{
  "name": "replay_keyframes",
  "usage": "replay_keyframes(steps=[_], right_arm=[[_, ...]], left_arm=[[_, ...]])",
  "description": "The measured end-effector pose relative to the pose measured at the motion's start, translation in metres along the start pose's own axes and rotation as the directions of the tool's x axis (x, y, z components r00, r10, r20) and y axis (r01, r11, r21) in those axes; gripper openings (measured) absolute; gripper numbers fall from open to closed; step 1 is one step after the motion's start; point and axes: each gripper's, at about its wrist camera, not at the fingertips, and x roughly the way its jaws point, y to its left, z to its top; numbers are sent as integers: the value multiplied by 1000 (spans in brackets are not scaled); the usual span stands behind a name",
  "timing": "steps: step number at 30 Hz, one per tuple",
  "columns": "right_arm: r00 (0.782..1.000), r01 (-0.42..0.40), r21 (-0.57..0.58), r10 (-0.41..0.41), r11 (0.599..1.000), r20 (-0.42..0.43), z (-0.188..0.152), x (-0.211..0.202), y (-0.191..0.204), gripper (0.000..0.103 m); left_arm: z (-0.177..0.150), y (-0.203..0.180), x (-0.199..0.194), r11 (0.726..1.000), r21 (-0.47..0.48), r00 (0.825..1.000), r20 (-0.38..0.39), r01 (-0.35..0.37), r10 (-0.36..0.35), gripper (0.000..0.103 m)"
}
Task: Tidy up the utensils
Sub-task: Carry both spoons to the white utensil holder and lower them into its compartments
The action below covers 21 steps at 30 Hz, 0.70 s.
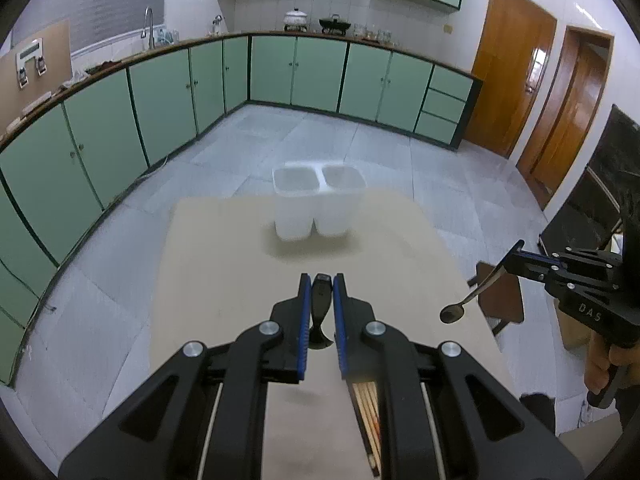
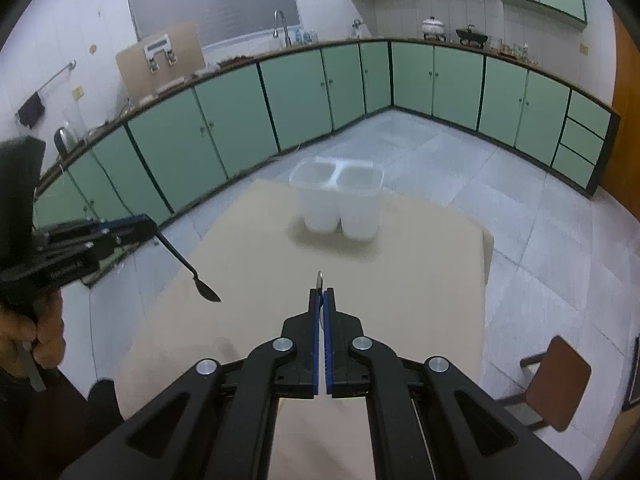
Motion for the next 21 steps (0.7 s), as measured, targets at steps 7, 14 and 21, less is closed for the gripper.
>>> replay_keyframes(steps=[7,14,21], right_arm=[[999,-15,6,15,1000,47,61,9,-8,2],[998,-17,40,14,999,64,117,41,-19,2],[998,-13,82,8,997,64,159,87,-37,2]], left_arm=[[51,2,18,1000,3,999,40,-8,8,10],[103,9,51,1000,-21,997,68,-20,21,10],[141,20,97,998,-51,996,82,-27,31,10]])
